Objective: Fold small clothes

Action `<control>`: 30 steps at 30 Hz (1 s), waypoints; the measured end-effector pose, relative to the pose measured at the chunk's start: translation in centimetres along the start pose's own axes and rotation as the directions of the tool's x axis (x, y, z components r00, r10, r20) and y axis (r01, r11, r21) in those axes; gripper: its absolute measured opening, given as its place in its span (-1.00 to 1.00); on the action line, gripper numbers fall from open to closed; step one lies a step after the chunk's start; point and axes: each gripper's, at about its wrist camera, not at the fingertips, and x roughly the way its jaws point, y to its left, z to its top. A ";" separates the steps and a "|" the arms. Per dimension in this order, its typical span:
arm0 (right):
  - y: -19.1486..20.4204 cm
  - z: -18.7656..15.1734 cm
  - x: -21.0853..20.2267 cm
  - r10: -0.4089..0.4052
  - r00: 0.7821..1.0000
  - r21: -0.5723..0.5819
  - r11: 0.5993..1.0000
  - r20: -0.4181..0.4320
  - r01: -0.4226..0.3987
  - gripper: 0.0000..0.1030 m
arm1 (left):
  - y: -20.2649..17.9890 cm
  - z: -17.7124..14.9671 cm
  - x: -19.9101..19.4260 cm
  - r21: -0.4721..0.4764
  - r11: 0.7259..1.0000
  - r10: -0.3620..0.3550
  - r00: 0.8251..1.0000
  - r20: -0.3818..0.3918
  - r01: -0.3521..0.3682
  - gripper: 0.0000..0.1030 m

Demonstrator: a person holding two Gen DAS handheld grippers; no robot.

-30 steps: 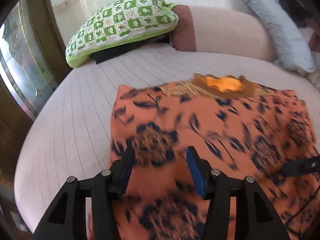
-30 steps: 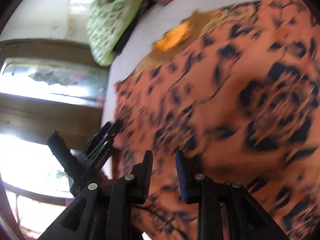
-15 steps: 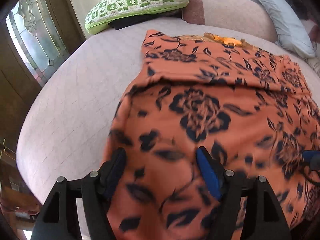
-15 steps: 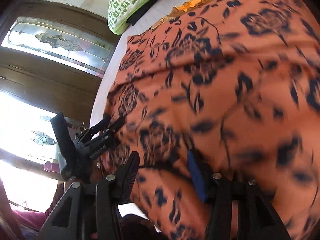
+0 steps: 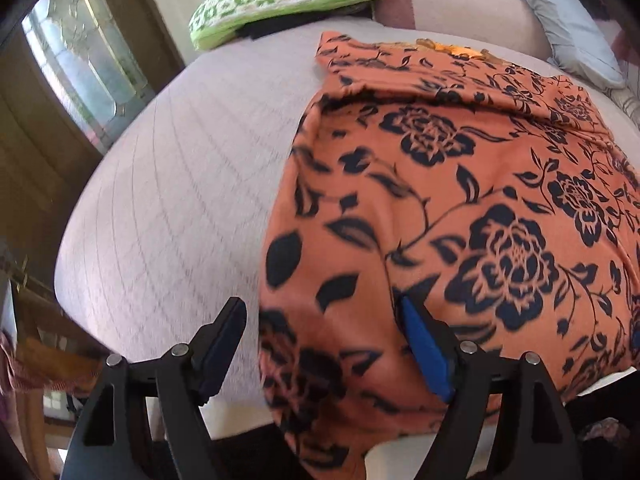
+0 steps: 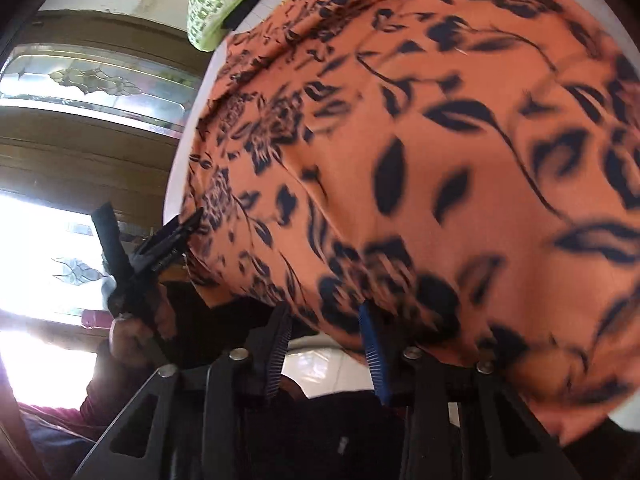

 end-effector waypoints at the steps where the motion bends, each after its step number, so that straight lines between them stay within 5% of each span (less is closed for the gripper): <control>1: -0.2 -0.3 -0.2 -0.009 1.000 0.019 1.000 -0.006 0.009 -0.25 | 0.3 -0.3 -0.2 -0.001 1.000 -0.006 1.000 -0.016 0.006 0.57; 5: 0.9 0.0 -2.3 -0.032 0.998 0.008 0.999 0.056 0.032 -0.20 | 1.2 -1.1 -1.5 -0.018 1.000 -0.026 0.998 -0.061 0.025 0.53; 10: 5.6 5.2 -2.2 0.036 0.986 -0.054 0.998 0.162 -0.028 -0.20 | 0.3 0.6 -3.8 -0.066 0.992 -0.108 0.994 0.009 0.109 0.53; 15: 6.7 9.2 3.9 0.028 0.991 0.027 0.999 0.133 -0.032 -0.20 | -2.6 1.2 -0.5 0.049 0.998 -0.028 0.996 -0.089 0.032 0.56; 21: 6.3 4.7 5.1 0.059 0.996 -0.014 0.998 0.063 -0.058 -0.19 | -0.4 -2.4 -1.3 0.069 0.997 -0.028 0.996 -0.084 0.034 0.62; 25: 4.1 2.1 3.8 0.076 0.997 0.071 0.995 -0.020 -0.074 -0.20 | 2.2 -3.5 -2.2 -0.001 0.997 -0.074 0.989 -0.128 0.074 0.61; 30: 0.5 -0.5 -4.7 -0.069 0.991 0.134 0.990 0.118 0.053 0.06 | 7.3 -2.5 -5.1 -0.075 0.997 -0.029 0.999 -0.028 0.027 0.61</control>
